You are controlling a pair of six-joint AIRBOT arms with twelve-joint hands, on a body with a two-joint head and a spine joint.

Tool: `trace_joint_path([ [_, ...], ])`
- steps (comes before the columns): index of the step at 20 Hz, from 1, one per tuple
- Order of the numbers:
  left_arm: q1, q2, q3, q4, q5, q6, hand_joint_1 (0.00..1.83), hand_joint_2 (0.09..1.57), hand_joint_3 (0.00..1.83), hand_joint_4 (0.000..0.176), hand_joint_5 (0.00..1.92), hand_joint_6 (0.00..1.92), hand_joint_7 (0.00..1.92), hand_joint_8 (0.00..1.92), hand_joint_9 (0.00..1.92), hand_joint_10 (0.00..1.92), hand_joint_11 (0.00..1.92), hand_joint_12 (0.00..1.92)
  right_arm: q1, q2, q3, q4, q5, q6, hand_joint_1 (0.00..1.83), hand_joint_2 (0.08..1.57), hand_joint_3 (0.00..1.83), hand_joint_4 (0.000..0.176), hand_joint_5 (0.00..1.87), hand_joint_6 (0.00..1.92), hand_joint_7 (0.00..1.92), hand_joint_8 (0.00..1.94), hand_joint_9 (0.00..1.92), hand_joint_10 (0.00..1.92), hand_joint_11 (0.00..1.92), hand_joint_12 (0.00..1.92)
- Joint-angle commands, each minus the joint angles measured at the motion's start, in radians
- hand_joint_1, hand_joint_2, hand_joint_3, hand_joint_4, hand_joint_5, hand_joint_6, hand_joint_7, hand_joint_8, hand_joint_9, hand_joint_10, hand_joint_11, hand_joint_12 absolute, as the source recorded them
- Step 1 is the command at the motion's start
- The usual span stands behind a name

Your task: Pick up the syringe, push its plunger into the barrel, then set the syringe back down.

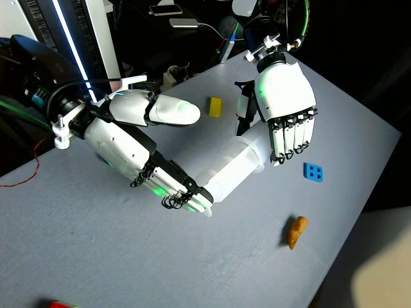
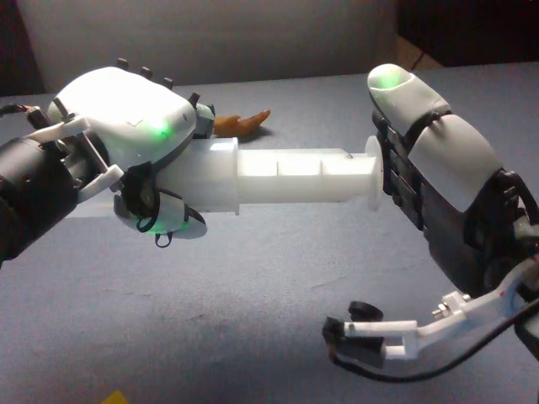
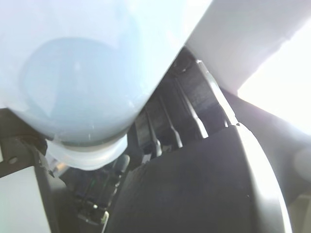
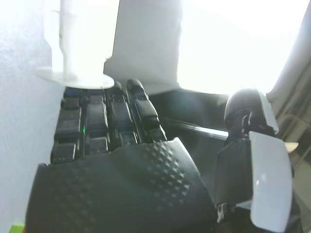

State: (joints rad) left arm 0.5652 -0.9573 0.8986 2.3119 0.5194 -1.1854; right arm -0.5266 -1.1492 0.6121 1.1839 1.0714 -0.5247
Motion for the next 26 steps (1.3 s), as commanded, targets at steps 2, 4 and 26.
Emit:
trace_joint_path([
  [2, -0.024, -0.011, -0.003, 0.058, 0.090, -0.023, 1.38, 1.14, 0.00, 0.000, 0.84, 1.03, 0.91, 1.12, 0.95, 1.25, 0.97, 1.20, 0.026, -0.019, -0.016, -0.142, -0.083, 0.006, 0.00, 0.99, 0.00, 0.000, 0.00, 0.00, 0.00, 0.00, 0.00, 0.00, 0.00, 0.00],
  [4, -0.026, -0.016, 0.002, 0.058, 0.090, -0.046, 1.38, 1.12, 0.00, 0.000, 0.87, 1.00, 0.95, 1.06, 0.97, 1.20, 0.98, 1.15, 0.033, -0.030, -0.016, -0.142, -0.103, 0.006, 0.00, 0.99, 0.00, 0.000, 0.00, 0.00, 0.00, 0.00, 0.00, 0.00, 0.00, 0.00],
  [26, -0.034, -0.022, 0.001, 0.058, 0.090, -0.044, 1.38, 1.12, 0.00, 0.000, 0.93, 0.91, 0.93, 1.10, 0.94, 1.25, 0.94, 1.25, 0.102, -0.227, 0.082, -0.185, -0.212, 0.004, 0.00, 0.99, 0.00, 0.000, 0.00, 0.00, 0.00, 0.00, 0.00, 0.00, 0.00, 0.00],
])
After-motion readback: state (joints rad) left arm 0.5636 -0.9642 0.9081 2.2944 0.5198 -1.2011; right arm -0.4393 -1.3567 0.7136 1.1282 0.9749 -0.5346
